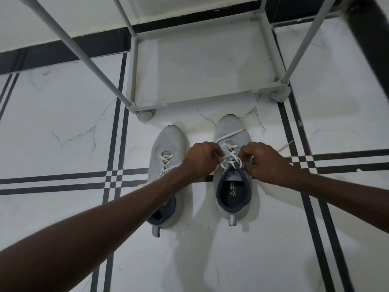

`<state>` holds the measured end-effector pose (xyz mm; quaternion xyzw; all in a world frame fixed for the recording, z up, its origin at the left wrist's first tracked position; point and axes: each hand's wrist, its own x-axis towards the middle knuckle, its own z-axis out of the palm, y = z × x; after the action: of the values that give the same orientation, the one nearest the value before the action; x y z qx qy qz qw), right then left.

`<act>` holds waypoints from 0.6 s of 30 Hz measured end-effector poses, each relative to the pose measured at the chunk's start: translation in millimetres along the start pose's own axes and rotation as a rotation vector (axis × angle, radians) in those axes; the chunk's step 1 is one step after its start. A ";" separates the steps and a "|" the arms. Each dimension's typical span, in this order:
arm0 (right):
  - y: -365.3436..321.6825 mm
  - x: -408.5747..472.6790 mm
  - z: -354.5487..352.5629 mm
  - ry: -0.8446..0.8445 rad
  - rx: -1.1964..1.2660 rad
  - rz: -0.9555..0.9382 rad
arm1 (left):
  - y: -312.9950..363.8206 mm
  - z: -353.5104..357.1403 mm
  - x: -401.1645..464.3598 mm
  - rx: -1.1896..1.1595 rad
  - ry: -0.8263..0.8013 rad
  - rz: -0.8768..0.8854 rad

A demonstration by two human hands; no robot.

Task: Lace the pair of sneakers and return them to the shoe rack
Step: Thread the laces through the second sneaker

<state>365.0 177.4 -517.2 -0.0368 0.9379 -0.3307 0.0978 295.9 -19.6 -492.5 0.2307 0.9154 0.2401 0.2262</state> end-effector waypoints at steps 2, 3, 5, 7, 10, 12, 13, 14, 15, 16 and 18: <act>-3.0 -0.5 -4.6 -0.008 0.157 0.109 | -1.3 -3.1 0.8 -0.057 -0.020 -0.037; -4.4 0.3 -6.9 -0.003 0.206 0.147 | -2.1 -4.2 0.9 -0.094 -0.046 -0.048; -6.2 0.4 -11.1 -0.005 0.251 0.197 | -3.0 -5.4 1.7 -0.150 -0.128 -0.063; -9.2 -1.2 -14.5 -0.013 0.239 0.186 | -1.9 -6.4 3.0 -0.125 -0.225 -0.065; -7.7 -3.6 -14.9 -0.061 -0.049 -0.021 | 0.4 -11.7 4.7 -0.100 -0.272 0.004; -0.7 -2.0 -18.0 -0.109 -0.268 -0.128 | 0.3 -20.1 4.4 -0.068 -0.238 0.061; 5.6 -0.6 -22.6 -0.127 -0.323 -0.139 | -2.3 -23.5 3.9 -0.015 -0.193 0.114; 14.4 0.0 -28.3 -0.150 -0.369 -0.127 | -6.1 -26.2 1.6 0.059 -0.165 0.181; 25.1 -0.2 -35.0 -0.175 -0.410 -0.097 | -12.6 -26.2 -0.9 0.128 -0.168 0.242; 36.3 -1.4 -41.0 -0.206 -0.449 -0.058 | -19.8 -24.4 -4.2 0.177 -0.203 0.281; 50.3 -6.9 -42.2 -0.257 -0.538 -0.020 | -32.0 -16.1 -13.0 0.238 -0.270 0.298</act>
<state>362.7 243.3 -515.5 -0.1121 0.9715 -0.0639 0.1990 287.7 -56.8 -493.4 0.4183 0.8546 0.1284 0.2797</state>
